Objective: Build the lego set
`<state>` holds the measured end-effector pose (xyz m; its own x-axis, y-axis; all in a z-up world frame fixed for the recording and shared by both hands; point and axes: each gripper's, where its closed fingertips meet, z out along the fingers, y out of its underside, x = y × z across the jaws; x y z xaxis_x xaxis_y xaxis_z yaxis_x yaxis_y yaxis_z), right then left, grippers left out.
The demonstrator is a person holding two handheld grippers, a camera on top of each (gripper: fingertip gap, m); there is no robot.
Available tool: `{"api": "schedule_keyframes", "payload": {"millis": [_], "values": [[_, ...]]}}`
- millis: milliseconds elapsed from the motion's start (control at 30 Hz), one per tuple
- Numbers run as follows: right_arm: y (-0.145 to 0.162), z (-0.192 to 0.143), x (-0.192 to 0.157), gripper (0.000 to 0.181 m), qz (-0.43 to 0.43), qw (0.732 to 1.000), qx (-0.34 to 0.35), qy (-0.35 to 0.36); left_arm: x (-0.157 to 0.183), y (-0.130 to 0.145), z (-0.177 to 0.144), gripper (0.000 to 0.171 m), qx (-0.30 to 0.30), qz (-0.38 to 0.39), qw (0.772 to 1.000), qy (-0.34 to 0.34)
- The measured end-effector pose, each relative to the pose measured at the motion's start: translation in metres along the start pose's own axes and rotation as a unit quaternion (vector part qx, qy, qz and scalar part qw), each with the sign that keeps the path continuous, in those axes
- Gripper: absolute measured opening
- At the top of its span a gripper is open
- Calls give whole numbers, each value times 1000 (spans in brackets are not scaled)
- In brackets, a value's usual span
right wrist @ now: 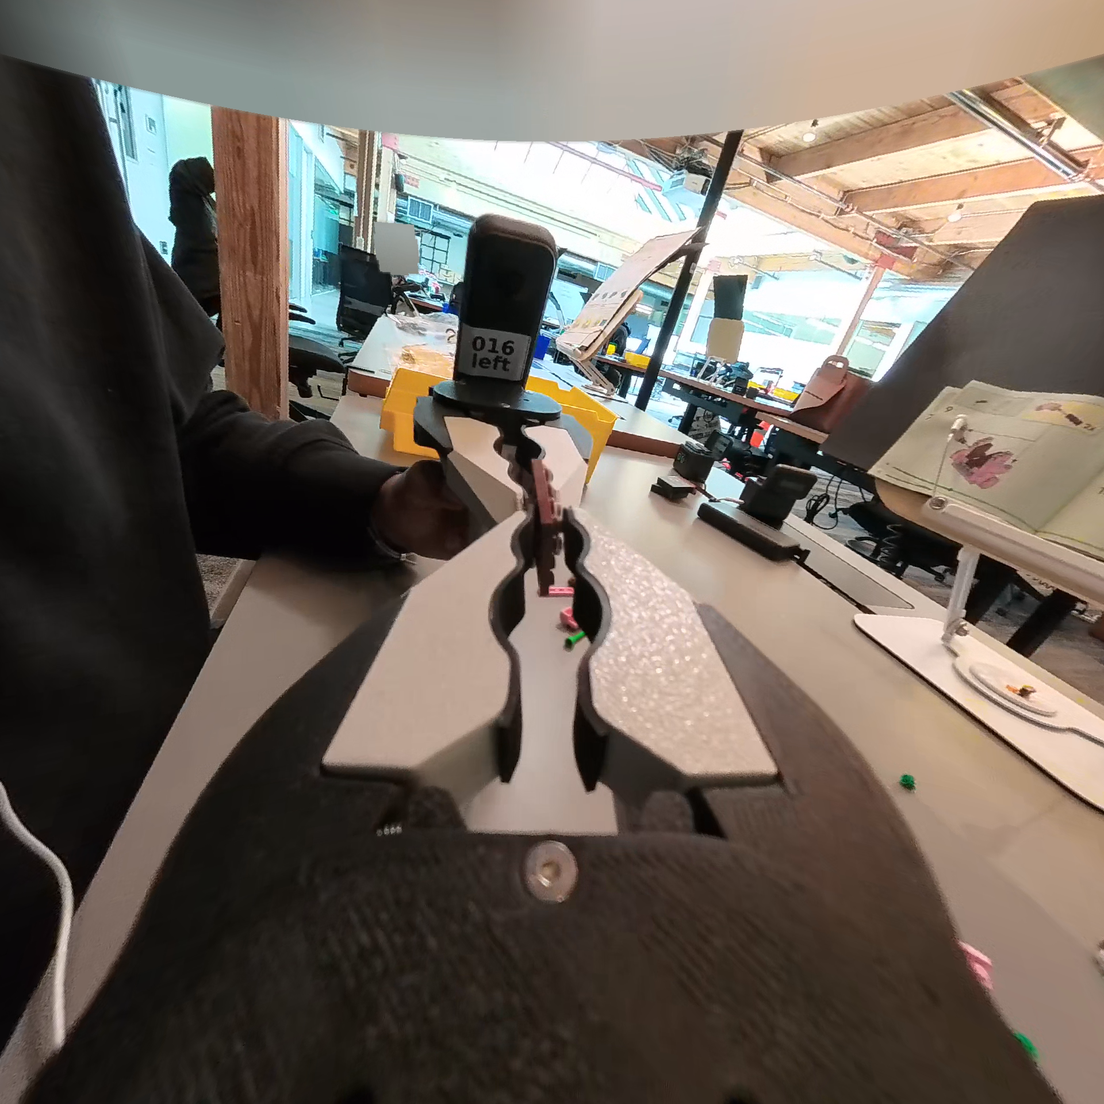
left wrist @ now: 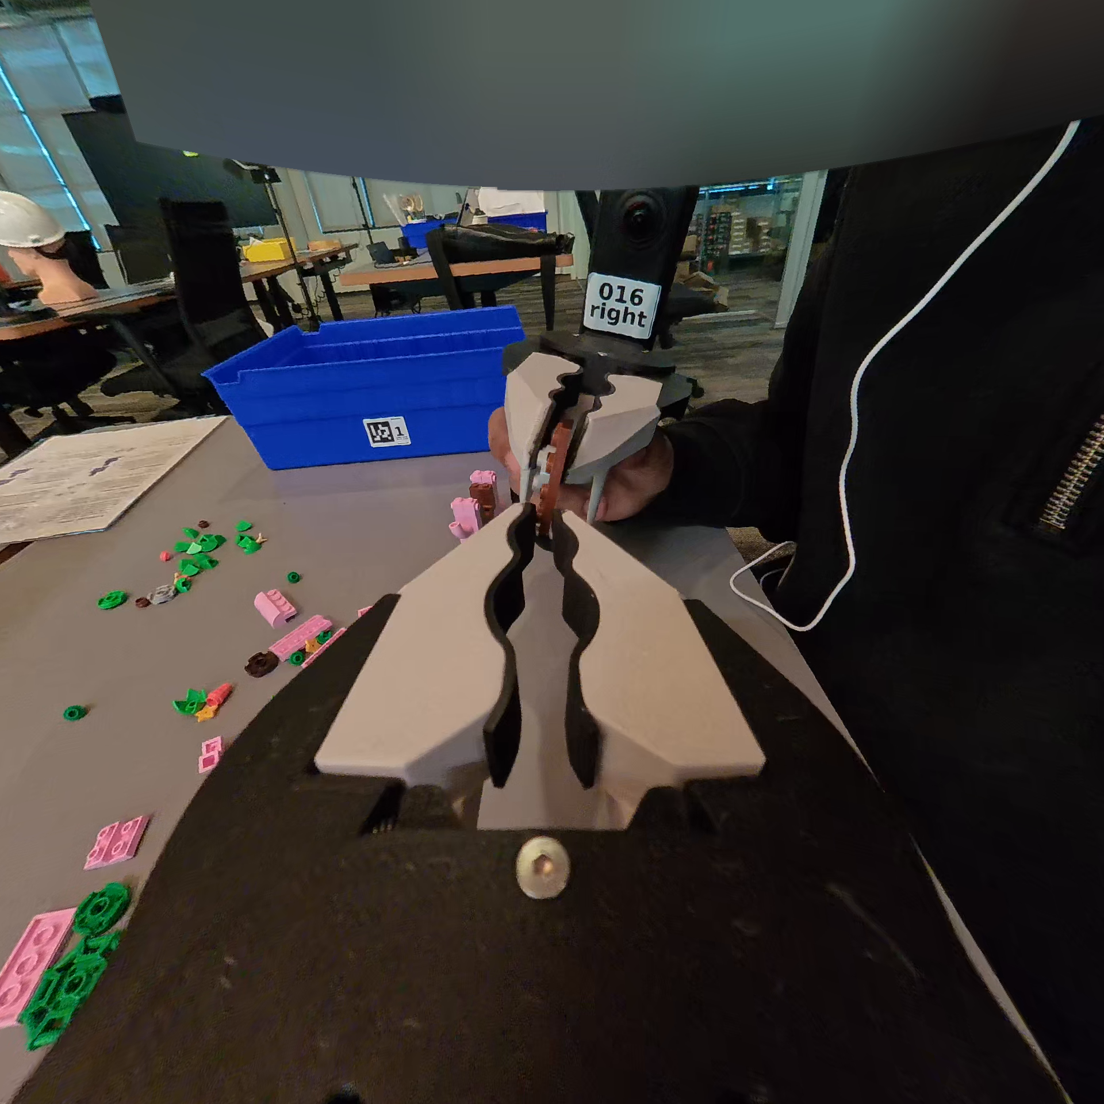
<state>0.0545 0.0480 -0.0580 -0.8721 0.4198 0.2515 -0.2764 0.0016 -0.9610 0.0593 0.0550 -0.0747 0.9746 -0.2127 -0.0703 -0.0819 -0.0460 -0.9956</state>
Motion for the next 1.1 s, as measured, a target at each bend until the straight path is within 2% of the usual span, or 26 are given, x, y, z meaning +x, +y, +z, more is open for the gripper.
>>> {"api": "schedule_keyframes", "payload": {"millis": [133, 233, 667, 1100], "values": [[0, 0, -2, 6, 7, 1000, -1, -10, -1, -2, 2, 15, 6, 5, 1000, -12], [3, 2, -4, 6, 1, 1000, -8, -12, 3, -3, 2, 6, 5, 12, 1000, -3], [-2, 1, -12, 6, -6, 999, 6, -32, 12, -2, 2, 5, -2, -10, 999, 35], [-2, 1, -12, 6, 33, 999, 1, -42, 11, -3, 2, 4, -4, -30, 999, 34]]}}
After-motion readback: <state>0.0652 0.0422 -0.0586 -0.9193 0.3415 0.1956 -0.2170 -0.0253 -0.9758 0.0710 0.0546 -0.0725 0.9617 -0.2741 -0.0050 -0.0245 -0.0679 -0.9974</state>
